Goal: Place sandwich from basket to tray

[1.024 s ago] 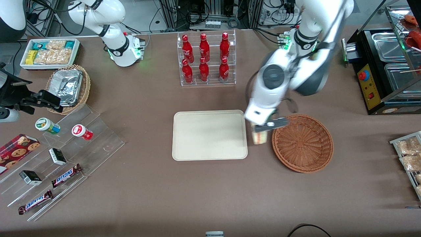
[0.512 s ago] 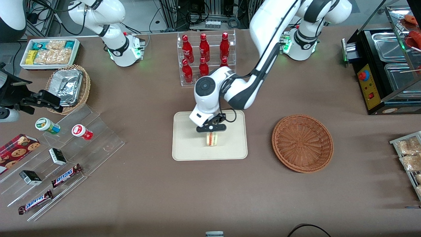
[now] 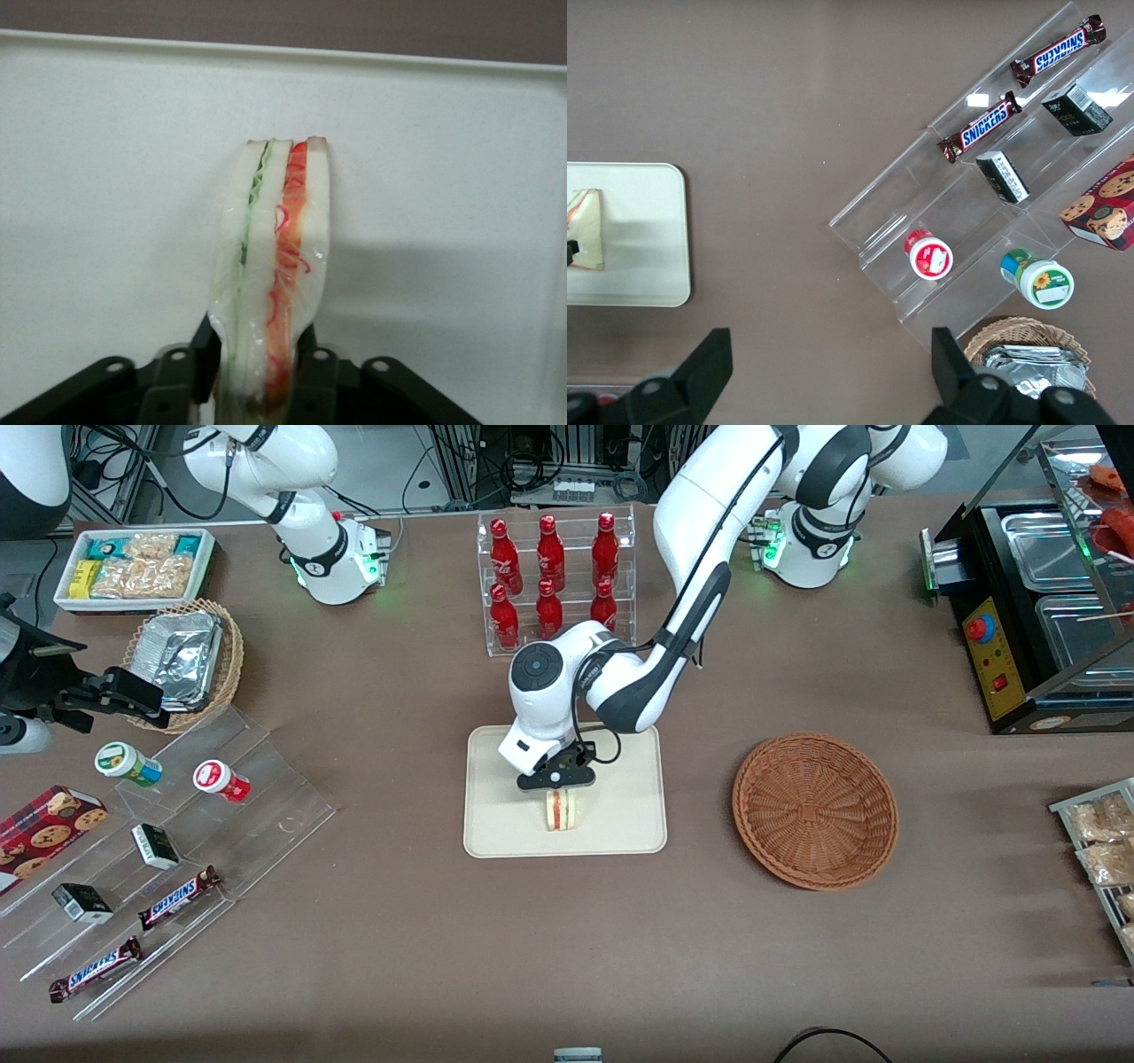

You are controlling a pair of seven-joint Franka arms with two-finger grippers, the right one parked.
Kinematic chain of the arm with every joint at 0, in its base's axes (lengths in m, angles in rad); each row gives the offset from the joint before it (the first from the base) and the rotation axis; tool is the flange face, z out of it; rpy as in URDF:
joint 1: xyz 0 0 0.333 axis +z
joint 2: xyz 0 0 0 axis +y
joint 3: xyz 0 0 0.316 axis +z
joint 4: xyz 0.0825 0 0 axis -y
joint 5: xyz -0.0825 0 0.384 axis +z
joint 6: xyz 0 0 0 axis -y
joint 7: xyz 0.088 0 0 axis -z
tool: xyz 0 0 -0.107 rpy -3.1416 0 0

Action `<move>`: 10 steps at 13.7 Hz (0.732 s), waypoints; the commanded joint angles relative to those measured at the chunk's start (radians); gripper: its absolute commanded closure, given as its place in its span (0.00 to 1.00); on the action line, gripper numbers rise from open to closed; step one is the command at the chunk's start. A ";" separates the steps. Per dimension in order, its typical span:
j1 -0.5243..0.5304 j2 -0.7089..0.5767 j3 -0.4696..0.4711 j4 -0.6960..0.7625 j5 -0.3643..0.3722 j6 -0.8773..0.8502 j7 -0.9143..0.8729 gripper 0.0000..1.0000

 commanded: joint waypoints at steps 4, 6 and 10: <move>0.015 -0.152 0.012 0.020 -0.001 -0.199 -0.030 0.00; 0.062 -0.270 0.012 0.008 -0.033 -0.337 -0.027 0.00; 0.209 -0.487 0.012 -0.044 -0.045 -0.545 0.040 0.00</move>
